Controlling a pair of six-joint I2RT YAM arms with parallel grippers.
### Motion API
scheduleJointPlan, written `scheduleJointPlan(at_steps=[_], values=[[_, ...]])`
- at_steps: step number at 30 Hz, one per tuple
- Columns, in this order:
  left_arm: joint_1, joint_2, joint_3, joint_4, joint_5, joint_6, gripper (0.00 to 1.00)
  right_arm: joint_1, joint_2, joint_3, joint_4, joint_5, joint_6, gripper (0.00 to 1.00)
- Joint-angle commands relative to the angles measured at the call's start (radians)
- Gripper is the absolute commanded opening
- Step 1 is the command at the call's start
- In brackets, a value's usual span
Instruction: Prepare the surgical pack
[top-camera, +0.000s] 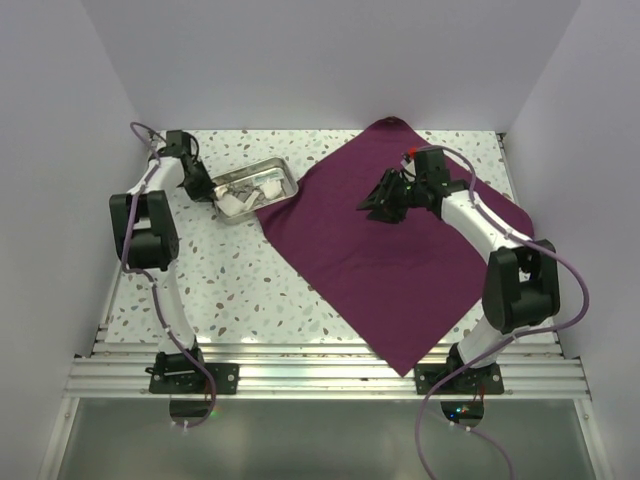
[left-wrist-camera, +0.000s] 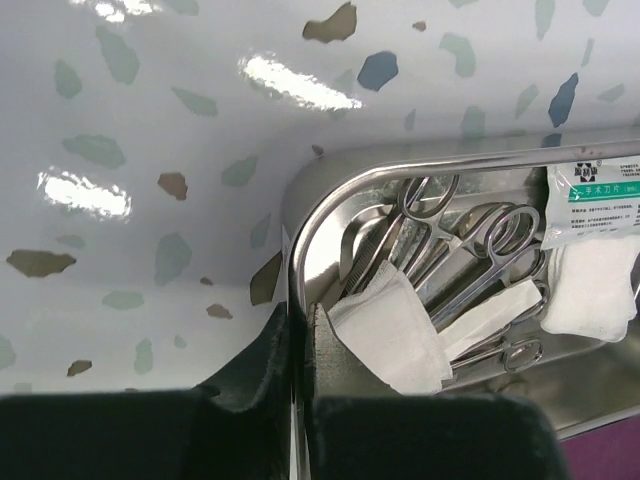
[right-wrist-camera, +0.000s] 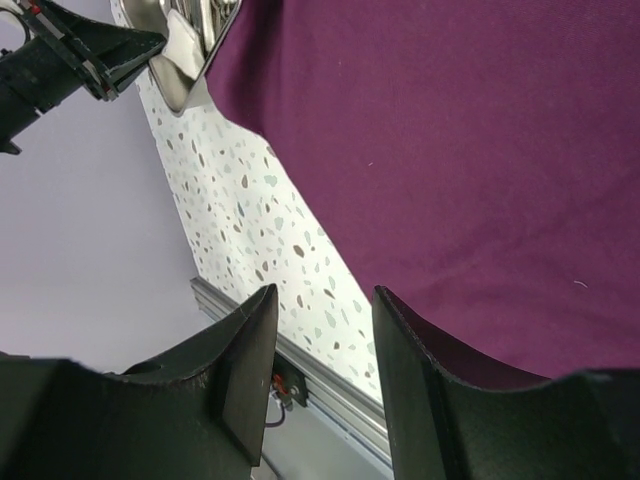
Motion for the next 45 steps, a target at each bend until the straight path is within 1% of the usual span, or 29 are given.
scheduleJointPlan(at_steps=[1,6,10,13,15,19,21,22,23,24,25,26,28,29,30,31,33,36,38,40,41,45], values=[[0.021,-0.135,-0.031,0.004,0.047,0.002,0.0,0.001,-0.045,0.015,-0.037,-0.021,-0.029,0.47],[0.044,-0.25,-0.081,-0.02,0.01,-0.042,0.0,0.001,-0.094,0.013,-0.068,-0.032,-0.048,0.47],[0.064,-0.328,-0.129,-0.036,0.017,-0.067,0.0,0.001,-0.139,0.009,-0.095,-0.03,-0.063,0.47],[0.062,-0.386,-0.167,-0.037,0.05,-0.068,0.0,0.0,-0.182,-0.01,-0.109,-0.027,-0.065,0.47],[0.061,-0.436,-0.199,-0.027,0.099,-0.073,0.0,0.0,-0.206,-0.025,-0.121,-0.014,-0.065,0.47],[0.056,-0.526,-0.284,-0.013,0.129,-0.087,0.0,-0.005,-0.255,-0.031,-0.157,0.007,-0.066,0.47],[0.026,-0.561,-0.296,-0.019,0.148,-0.08,0.0,-0.003,-0.26,-0.011,-0.206,0.014,-0.071,0.47],[0.006,-0.568,-0.299,-0.033,0.149,-0.082,0.0,-0.005,-0.261,0.001,-0.235,0.043,-0.075,0.47],[-0.042,-0.583,-0.304,-0.034,0.143,-0.088,0.0,-0.005,-0.261,0.016,-0.269,0.063,-0.092,0.47],[-0.068,-0.592,-0.315,-0.025,0.142,-0.097,0.0,-0.003,-0.261,0.056,-0.345,0.094,-0.101,0.47],[-0.1,-0.601,-0.339,0.01,0.134,-0.123,0.0,-0.003,-0.26,0.076,-0.388,0.153,-0.112,0.47],[-0.167,-0.606,-0.347,0.024,0.125,-0.137,0.0,-0.003,-0.257,0.119,-0.469,0.19,-0.135,0.47],[-0.232,-0.592,-0.351,0.044,0.119,-0.169,0.0,-0.003,-0.257,0.159,-0.537,0.249,-0.163,0.48],[-0.293,-0.571,-0.348,0.047,0.11,-0.177,0.0,-0.005,-0.264,0.173,-0.587,0.305,-0.181,0.48],[-0.323,-0.559,-0.338,0.05,0.102,-0.183,0.0,-0.005,-0.271,0.194,-0.611,0.334,-0.187,0.48],[-0.378,-0.549,-0.333,0.065,0.09,-0.195,0.0,-0.005,-0.281,0.203,-0.632,0.367,-0.195,0.48],[-0.43,-0.509,-0.316,0.084,0.079,-0.211,0.0,-0.005,-0.318,0.216,-0.677,0.446,-0.204,0.48],[-0.525,-0.442,-0.283,0.122,0.074,-0.255,0.0,-0.006,-0.361,0.208,-0.717,0.508,-0.216,0.48],[-0.591,-0.375,-0.25,0.131,0.068,-0.271,0.0,-0.008,-0.373,0.193,-0.743,0.517,-0.216,0.49],[-0.628,-0.327,-0.201,0.156,0.067,-0.294,0.0,-0.012,-0.395,0.171,-0.744,0.525,-0.216,0.49],[-0.657,-0.277,-0.18,0.159,0.057,-0.295,0.0,-0.012,-0.404,0.141,-0.726,0.533,-0.22,0.49],[-0.685,-0.155,-0.034,0.145,0.06,-0.306,0.0,-0.018,-0.416,0.105,-0.727,0.572,-0.244,0.49]])
